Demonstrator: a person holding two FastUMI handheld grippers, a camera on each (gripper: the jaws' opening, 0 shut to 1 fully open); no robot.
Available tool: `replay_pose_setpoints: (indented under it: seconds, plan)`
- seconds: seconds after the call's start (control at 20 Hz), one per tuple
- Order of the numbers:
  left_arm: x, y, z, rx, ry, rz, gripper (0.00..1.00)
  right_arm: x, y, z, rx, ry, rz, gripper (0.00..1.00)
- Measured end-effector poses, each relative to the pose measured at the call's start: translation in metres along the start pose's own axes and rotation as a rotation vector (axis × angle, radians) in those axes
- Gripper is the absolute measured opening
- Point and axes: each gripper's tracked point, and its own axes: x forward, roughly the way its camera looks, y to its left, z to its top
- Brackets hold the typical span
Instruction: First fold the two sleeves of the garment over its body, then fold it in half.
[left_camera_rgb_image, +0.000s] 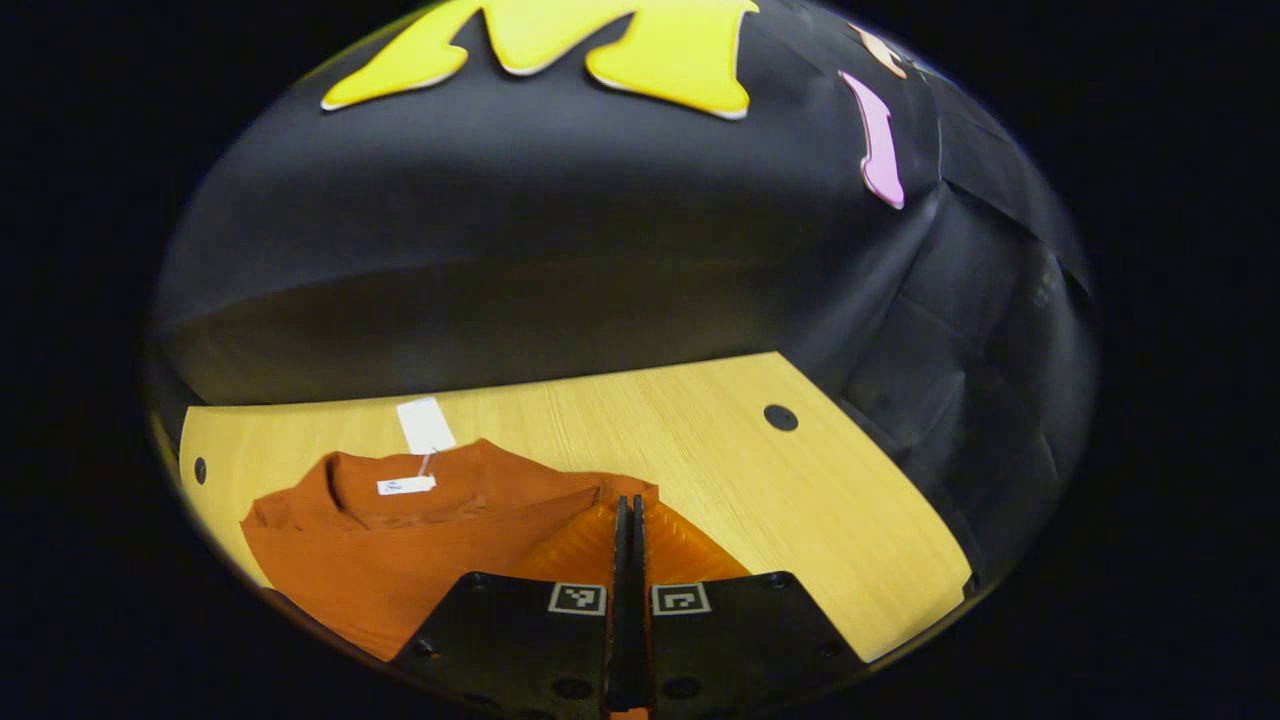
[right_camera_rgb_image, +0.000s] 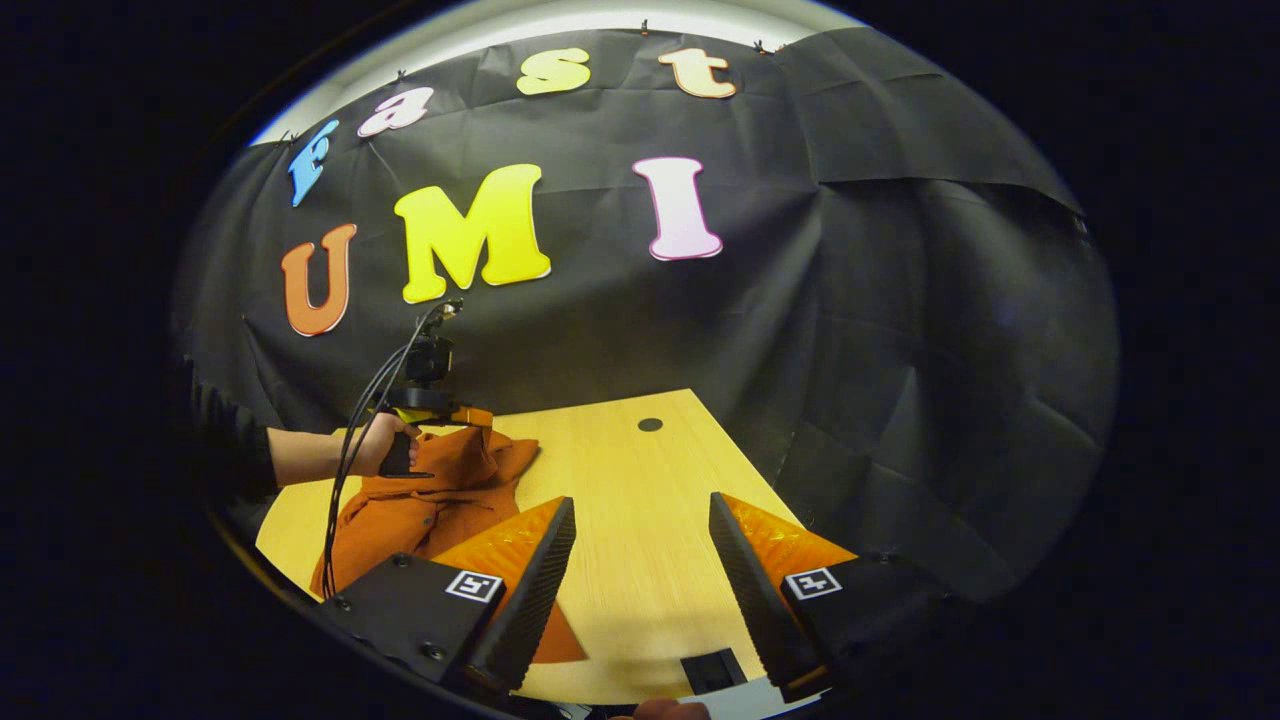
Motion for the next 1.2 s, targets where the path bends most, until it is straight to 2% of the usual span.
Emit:
replay_pose_setpoints:
  seconds: [0.15, 0.25, 0.3, 0.35, 0.4, 0.45, 0.6, 0.65, 0.75, 0.85, 0.9, 0.95, 1.0, 1.15, 1.2]
  plan:
    - [0.032, 0.002, -0.026, 0.036, 0.072, 0.043, 0.03, -0.006, -0.011, -0.006, -0.007, 0.027, -0.032, 0.84]
    - [0.046, 0.0, -0.036, 0.021, 0.073, 0.08, 0.03, -0.007, -0.014, -0.008, -0.025, 0.036, -0.04, 0.87]
    - [0.046, -0.003, -0.034, 0.01, 0.053, 0.075, 0.04, -0.007, -0.013, -0.009, -0.029, 0.04, -0.036, 0.87]
    - [0.047, -0.007, -0.028, 0.001, 0.022, 0.07, 0.0, -0.006, -0.01, -0.01, -0.032, 0.045, -0.025, 0.87]
    - [0.046, -0.016, -0.026, -0.017, 0.002, 0.041, 0.12, -0.003, -0.006, -0.009, -0.037, 0.048, -0.011, 0.87]
    - [0.042, -0.024, -0.023, -0.026, -0.004, 0.02, 0.1, -0.001, 0.0, -0.009, -0.046, 0.049, 0.009, 0.87]
    - [0.001, -0.024, 0.005, -0.003, -0.118, 0.086, 1.0, 0.011, 0.028, 0.001, -0.067, 0.024, 0.097, 0.87]
    - [-0.019, -0.024, 0.012, -0.005, -0.159, 0.097, 1.0, 0.015, 0.038, 0.005, -0.072, 0.011, 0.122, 0.87]
    - [-0.098, -0.016, 0.036, 0.034, -0.271, 0.135, 1.0, 0.026, 0.069, 0.012, -0.087, -0.021, 0.195, 0.87]
    - [-0.157, -0.007, 0.037, 0.043, -0.345, 0.179, 0.99, 0.032, 0.094, 0.015, -0.096, -0.049, 0.238, 0.91]
    - [-0.201, 0.012, 0.04, 0.047, -0.408, 0.243, 1.0, 0.034, 0.111, 0.016, -0.099, -0.064, 0.258, 0.91]
    - [-0.251, 0.037, 0.032, 0.029, -0.45, 0.336, 0.99, 0.032, 0.132, 0.019, -0.099, -0.084, 0.285, 0.91]
    - [-0.304, 0.061, 0.008, -0.001, -0.467, 0.398, 0.98, 0.022, 0.164, 0.022, -0.103, -0.121, 0.32, 0.92]
    - [-0.375, 0.09, -0.031, 0.011, -0.507, 0.492, 0.99, 0.008, 0.194, 0.021, -0.134, -0.169, 0.324, 0.92]
    - [-0.405, 0.099, -0.058, 0.01, -0.502, 0.52, 0.98, 0.0, 0.205, 0.015, -0.142, -0.175, 0.326, 0.93]
